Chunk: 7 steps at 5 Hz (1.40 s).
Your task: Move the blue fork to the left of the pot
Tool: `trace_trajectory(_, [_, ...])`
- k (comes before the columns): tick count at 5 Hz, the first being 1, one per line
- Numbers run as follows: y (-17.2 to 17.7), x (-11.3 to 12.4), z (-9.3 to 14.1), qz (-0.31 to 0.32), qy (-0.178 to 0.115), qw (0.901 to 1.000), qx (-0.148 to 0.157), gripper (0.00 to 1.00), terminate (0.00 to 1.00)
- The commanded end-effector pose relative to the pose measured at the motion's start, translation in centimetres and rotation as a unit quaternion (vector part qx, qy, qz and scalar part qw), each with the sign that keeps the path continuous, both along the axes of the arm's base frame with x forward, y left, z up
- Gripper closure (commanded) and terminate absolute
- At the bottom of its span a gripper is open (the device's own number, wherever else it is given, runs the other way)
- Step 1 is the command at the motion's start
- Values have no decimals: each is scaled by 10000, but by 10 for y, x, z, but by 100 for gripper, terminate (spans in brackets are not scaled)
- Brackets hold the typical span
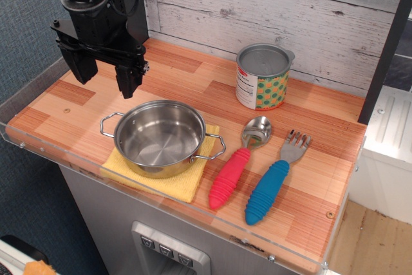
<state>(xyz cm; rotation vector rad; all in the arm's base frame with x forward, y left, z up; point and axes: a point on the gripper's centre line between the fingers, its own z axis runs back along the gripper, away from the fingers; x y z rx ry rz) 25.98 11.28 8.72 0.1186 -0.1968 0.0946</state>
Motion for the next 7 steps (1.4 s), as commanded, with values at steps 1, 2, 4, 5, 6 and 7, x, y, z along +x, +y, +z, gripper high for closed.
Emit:
trace_trajectory(1, [0, 0, 0, 0, 0, 10000, 0, 0, 0])
trace_trajectory(2, [-15, 0, 4, -13, -7, 10000, -41, 0, 0])
trace_trajectory(4, [-61, 0, 13, -238, -159, 9991, -319, 0, 0])
trace_trajectory(5, [-104, 3, 9, -595, -162, 9970, -476, 0, 0])
trace_trajectory(6, [-145, 6, 7, -893, -151, 9933, -719, 0, 0])
trace_trajectory(7, [-178, 11, 3, -1137, -156, 9902, -794, 0, 0])
